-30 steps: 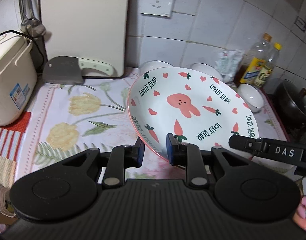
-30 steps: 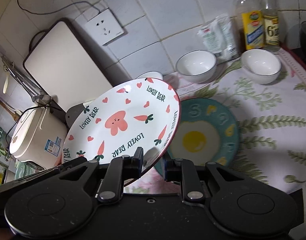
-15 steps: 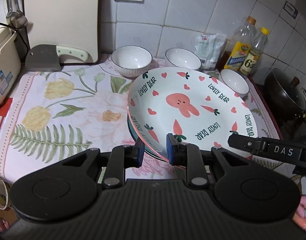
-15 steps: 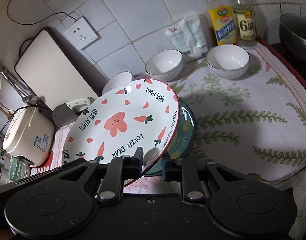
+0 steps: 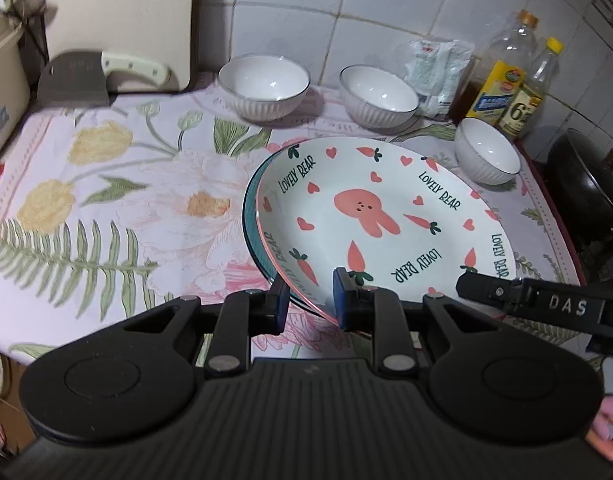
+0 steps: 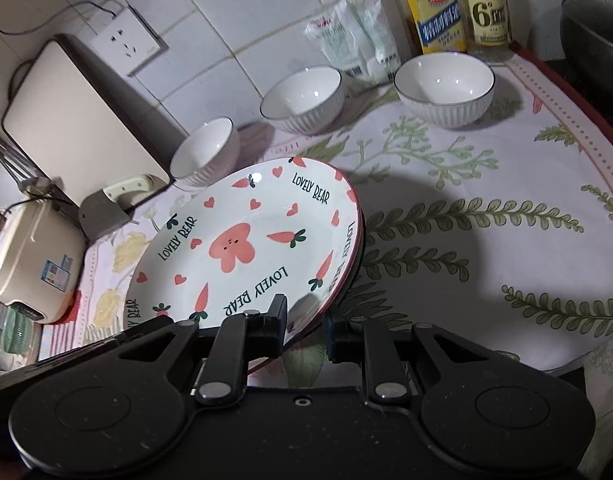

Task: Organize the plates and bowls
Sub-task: 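Carry the bunny plate with both grippers over the blue egg plate stack, then lower the bunny plate onto the egg plate and open both grippers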

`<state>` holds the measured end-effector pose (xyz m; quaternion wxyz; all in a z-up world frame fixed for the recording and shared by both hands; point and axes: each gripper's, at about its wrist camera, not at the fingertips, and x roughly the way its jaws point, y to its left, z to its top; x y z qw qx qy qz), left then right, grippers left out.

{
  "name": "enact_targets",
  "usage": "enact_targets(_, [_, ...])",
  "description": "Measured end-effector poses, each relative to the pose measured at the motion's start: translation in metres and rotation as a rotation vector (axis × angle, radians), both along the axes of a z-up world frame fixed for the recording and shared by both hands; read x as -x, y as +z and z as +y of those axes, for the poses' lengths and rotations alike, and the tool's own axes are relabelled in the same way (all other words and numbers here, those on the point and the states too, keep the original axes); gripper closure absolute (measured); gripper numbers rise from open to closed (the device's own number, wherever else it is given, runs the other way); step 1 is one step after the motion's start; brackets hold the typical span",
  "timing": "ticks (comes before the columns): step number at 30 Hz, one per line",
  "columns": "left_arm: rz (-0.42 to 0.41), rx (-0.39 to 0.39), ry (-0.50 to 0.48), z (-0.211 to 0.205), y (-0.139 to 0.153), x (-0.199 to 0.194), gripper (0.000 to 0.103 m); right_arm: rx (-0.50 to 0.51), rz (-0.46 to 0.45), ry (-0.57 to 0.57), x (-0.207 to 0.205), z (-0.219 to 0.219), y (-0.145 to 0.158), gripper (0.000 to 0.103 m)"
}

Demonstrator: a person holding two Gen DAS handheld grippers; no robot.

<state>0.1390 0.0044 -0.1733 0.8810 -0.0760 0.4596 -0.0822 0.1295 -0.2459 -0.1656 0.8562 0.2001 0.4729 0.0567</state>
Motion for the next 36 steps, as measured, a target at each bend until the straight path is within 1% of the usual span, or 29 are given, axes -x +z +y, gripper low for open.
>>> enact_targets(4, [0.025,0.01,0.011,0.003,-0.01,-0.006,0.082,0.006,0.017,0.012,-0.008,0.003,-0.009,0.08])
enact_targets(8, [0.032,0.004,0.008,0.002,-0.015,-0.012,0.082,0.011,0.034,0.017,-0.014,0.005,-0.016,0.08])
enact_targets(12, [0.056,0.017,0.012,0.005,-0.02,-0.02,0.082,0.02,0.053,0.02,-0.019,0.006,-0.02,0.08])
enact_targets(18, [0.103,0.047,0.01,0.01,-0.028,-0.031,0.082,0.037,0.085,0.005,-0.027,0.013,-0.021,0.08])
enact_targets(23, [0.121,0.077,-0.017,0.016,-0.03,-0.039,0.082,0.078,0.097,0.002,-0.033,0.02,-0.017,0.08])
enact_targets(25, [0.143,0.096,-0.02,0.018,-0.03,-0.042,0.082,0.089,0.104,-0.007,-0.036,0.022,-0.015,0.08])
enact_targets(27, [0.167,0.094,-0.032,0.019,-0.029,-0.046,0.082,0.102,0.126,-0.018,-0.039,0.025,-0.013,0.08])
enact_targets(31, [0.252,0.109,-0.025,0.02,-0.031,-0.058,0.082,0.116,0.169,-0.038,-0.045,0.029,-0.016,0.079])
enact_targets(36, [0.285,0.111,-0.041,0.021,-0.032,-0.068,0.082,0.144,0.171,-0.047,-0.05,0.034,-0.016,0.077])
